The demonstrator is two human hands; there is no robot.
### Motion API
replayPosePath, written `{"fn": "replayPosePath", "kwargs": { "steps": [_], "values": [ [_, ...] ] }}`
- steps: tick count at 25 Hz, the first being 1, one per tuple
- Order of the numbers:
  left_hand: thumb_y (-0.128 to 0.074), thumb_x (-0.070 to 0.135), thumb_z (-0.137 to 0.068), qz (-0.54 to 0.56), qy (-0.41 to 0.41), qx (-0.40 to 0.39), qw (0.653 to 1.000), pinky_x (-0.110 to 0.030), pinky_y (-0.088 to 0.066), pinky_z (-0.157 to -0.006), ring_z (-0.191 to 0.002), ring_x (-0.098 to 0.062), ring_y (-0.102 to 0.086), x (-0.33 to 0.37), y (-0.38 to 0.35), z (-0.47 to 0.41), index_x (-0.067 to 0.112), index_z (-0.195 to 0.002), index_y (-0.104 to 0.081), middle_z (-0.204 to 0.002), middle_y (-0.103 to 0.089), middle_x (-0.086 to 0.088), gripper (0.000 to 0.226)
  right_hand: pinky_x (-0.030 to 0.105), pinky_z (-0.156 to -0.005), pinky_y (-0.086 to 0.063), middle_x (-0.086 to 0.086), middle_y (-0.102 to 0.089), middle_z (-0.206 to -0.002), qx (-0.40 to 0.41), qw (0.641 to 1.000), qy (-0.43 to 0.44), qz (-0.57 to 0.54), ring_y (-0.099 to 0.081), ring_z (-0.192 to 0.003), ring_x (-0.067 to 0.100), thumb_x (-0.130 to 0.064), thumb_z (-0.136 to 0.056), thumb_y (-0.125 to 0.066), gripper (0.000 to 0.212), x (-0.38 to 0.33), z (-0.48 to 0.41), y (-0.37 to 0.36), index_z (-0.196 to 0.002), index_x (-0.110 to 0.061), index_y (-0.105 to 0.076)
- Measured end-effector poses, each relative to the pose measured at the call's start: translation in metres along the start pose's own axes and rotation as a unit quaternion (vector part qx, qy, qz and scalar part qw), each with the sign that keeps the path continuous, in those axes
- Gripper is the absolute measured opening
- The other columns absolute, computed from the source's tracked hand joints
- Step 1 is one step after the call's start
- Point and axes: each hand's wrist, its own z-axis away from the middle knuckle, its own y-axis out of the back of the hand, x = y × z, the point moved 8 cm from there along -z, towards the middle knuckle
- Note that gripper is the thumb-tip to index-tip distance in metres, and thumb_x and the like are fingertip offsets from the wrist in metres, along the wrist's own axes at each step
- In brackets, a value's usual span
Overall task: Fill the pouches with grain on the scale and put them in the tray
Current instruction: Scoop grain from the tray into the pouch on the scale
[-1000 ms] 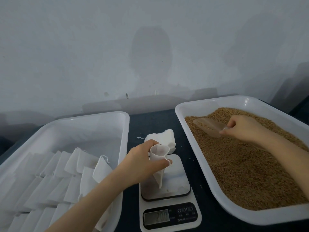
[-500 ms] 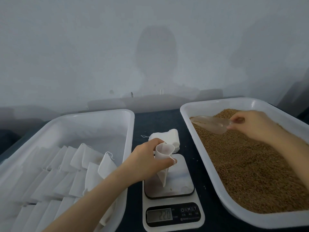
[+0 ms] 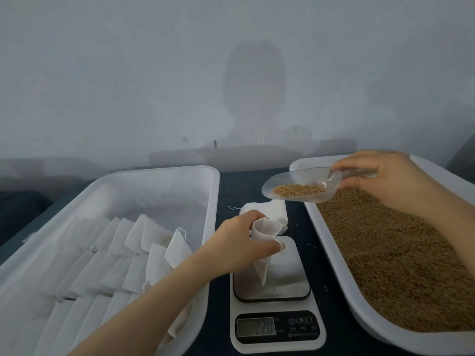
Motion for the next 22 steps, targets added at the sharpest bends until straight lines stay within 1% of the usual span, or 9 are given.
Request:
{"fn": "replayPosePath", "kwargs": {
  "steps": [2,4,6,7,9,13,16,20,22],
  "values": [
    [-0.071,0.05,-0.078,0.005,0.001,-0.002,1.0,-0.027,-0.053,-0.085,-0.098,-0.012,-0.06,0.001,0.0,0.0,0.03,-0.125,-0.051,-0.112,-0.06,0.01,0.055,0.035,-0.101,-0.04,-0.027,-0.064,-0.099,-0.015,1.0,0.026,0.007,-0.057,-0.1,-0.005,-0.051,-0.064,-0.064,0.041,-0.01,0.002,-0.003,-0.103,-0.04,-0.068],
    [-0.071,0.05,-0.078,0.01,-0.001,-0.005,1.0,-0.031,-0.054,-0.089,-0.101,-0.012,-0.06,0.001,-0.001,0.0,0.03,-0.128,-0.05,-0.116,-0.06,0.01,0.058,0.042,-0.11,-0.027,-0.031,-0.061,-0.101,-0.021,0.997,0.049,0.058,-0.051,-0.111,0.005,-0.058,-0.065,-0.058,0.038,-0.015,0.003,-0.004,-0.102,-0.048,-0.065],
    [-0.071,0.05,-0.077,0.012,-0.001,-0.005,1.0,-0.032,-0.055,-0.088,-0.1,-0.013,-0.061,0.001,-0.001,-0.001,0.031,-0.127,-0.05,-0.115,-0.061,0.009,0.057,0.034,-0.111,-0.012,-0.034,-0.057,-0.101,-0.017,0.992,0.07,0.105,-0.043,-0.113,0.003,-0.058,-0.066,-0.055,0.029,-0.02,0.004,-0.001,-0.095,-0.058,-0.058],
    [-0.071,0.05,-0.077,0.013,0.001,-0.004,1.0,-0.031,-0.055,-0.087,-0.098,-0.012,-0.062,0.001,-0.001,0.0,0.03,-0.125,-0.051,-0.114,-0.062,0.009,0.055,0.03,-0.109,-0.008,-0.034,-0.056,-0.099,-0.017,0.99,0.077,0.118,-0.043,-0.111,0.002,-0.056,-0.066,-0.055,0.026,-0.023,0.005,0.0,-0.092,-0.06,-0.055],
    [-0.071,0.051,-0.077,0.013,0.001,-0.005,1.0,-0.031,-0.056,-0.085,-0.096,-0.012,-0.063,0.001,-0.001,0.0,0.031,-0.123,-0.051,-0.112,-0.063,0.009,0.055,0.025,-0.106,-0.005,-0.034,-0.055,-0.097,-0.019,0.987,0.086,0.133,-0.045,-0.106,0.001,-0.054,-0.066,-0.055,0.025,-0.027,0.006,0.001,-0.09,-0.06,-0.052],
    [-0.07,0.051,-0.078,0.015,-0.005,-0.01,1.0,-0.028,-0.056,-0.084,-0.097,-0.01,-0.062,0.002,-0.001,-0.001,0.031,-0.124,-0.051,-0.113,-0.062,0.011,0.054,0.022,-0.104,0.0,-0.035,-0.053,-0.093,-0.016,0.979,0.108,0.171,-0.041,-0.1,-0.004,-0.054,-0.064,-0.053,0.028,-0.036,0.006,0.003,-0.092,-0.058,-0.054],
    [-0.069,0.05,-0.079,0.018,-0.011,-0.006,1.0,-0.025,-0.054,-0.083,-0.097,-0.009,-0.062,0.003,-0.001,-0.001,0.03,-0.123,-0.052,-0.112,-0.062,0.011,0.052,0.02,-0.103,0.001,-0.038,-0.051,-0.094,-0.019,0.972,0.123,0.198,-0.038,-0.099,-0.004,-0.058,-0.063,-0.052,0.03,-0.044,0.003,0.004,-0.093,-0.057,-0.055],
    [-0.069,0.051,-0.079,0.022,-0.014,-0.002,1.0,-0.026,-0.054,-0.084,-0.096,-0.008,-0.061,0.004,0.0,-0.002,0.03,-0.124,-0.053,-0.113,-0.062,0.012,0.052,0.016,-0.099,0.003,-0.036,-0.053,-0.095,-0.02,0.966,0.131,0.223,-0.039,-0.1,-0.001,-0.048,-0.069,-0.067,0.028,-0.051,0.0,0.007,-0.094,-0.056,-0.057],
    [-0.068,0.051,-0.079,0.024,-0.014,-0.003,1.0,-0.023,-0.053,-0.082,-0.095,-0.007,-0.061,0.004,0.0,-0.002,0.03,-0.123,-0.052,-0.112,-0.062,0.012,0.051,0.017,-0.099,0.002,-0.036,-0.052,-0.095,-0.025,0.963,0.129,0.234,-0.038,-0.1,-0.002,-0.043,-0.072,-0.069,0.028,-0.051,-0.001,0.006,-0.095,-0.057,-0.058]
  ]
}}
